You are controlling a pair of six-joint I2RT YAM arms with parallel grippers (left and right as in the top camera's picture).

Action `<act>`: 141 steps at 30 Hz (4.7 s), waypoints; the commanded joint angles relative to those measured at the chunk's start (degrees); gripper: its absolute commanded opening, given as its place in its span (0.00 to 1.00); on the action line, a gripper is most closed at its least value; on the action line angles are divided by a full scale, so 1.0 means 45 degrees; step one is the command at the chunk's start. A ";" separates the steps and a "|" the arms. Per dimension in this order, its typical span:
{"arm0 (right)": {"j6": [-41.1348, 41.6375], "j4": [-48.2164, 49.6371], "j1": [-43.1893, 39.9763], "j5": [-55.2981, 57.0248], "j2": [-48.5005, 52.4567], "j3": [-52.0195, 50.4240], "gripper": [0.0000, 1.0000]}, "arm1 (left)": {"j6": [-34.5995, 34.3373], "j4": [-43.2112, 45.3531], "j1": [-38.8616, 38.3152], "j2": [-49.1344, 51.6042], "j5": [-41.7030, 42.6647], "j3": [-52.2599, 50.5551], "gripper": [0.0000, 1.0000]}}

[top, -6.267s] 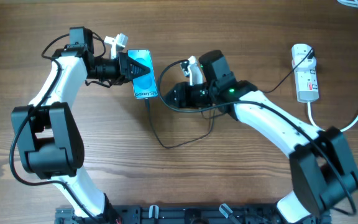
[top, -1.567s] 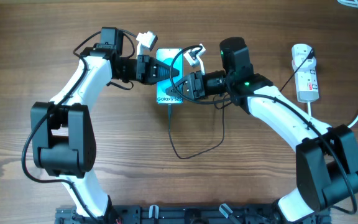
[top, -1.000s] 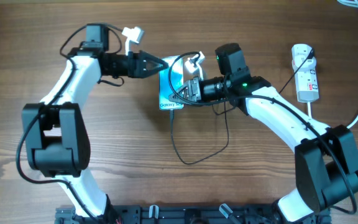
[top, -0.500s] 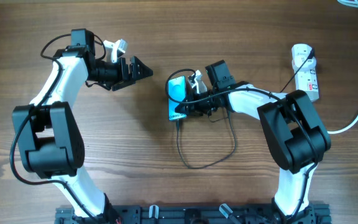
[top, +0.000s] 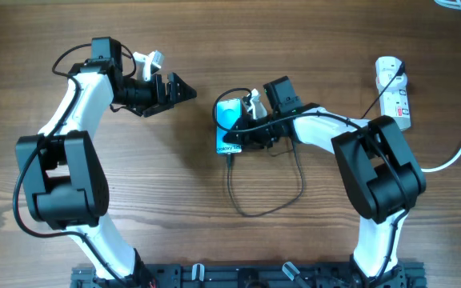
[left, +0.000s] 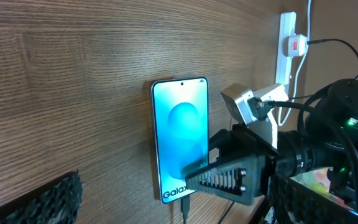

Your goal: Plug charger to phone and switch on socket

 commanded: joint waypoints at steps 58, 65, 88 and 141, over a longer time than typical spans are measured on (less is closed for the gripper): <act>0.0151 -1.2172 -0.8184 1.3595 -0.3633 0.7402 0.44 | -0.0029 0.0034 0.0000 -0.0019 -0.3415 -0.0005 1.00; 0.0112 -1.0958 -0.8262 1.3396 -0.1263 0.7402 0.66 | -0.0029 0.0039 0.0000 -0.0019 -0.3415 -0.0005 1.00; 0.0005 -0.9175 -0.8267 1.2648 0.0515 0.7388 0.80 | -0.0029 0.0039 0.0000 -0.0019 -0.3415 -0.0005 1.00; 0.0588 -0.8053 -1.0452 1.3308 -0.0573 0.5280 1.00 | -0.0029 0.0039 0.0000 -0.0019 -0.3415 -0.0005 1.00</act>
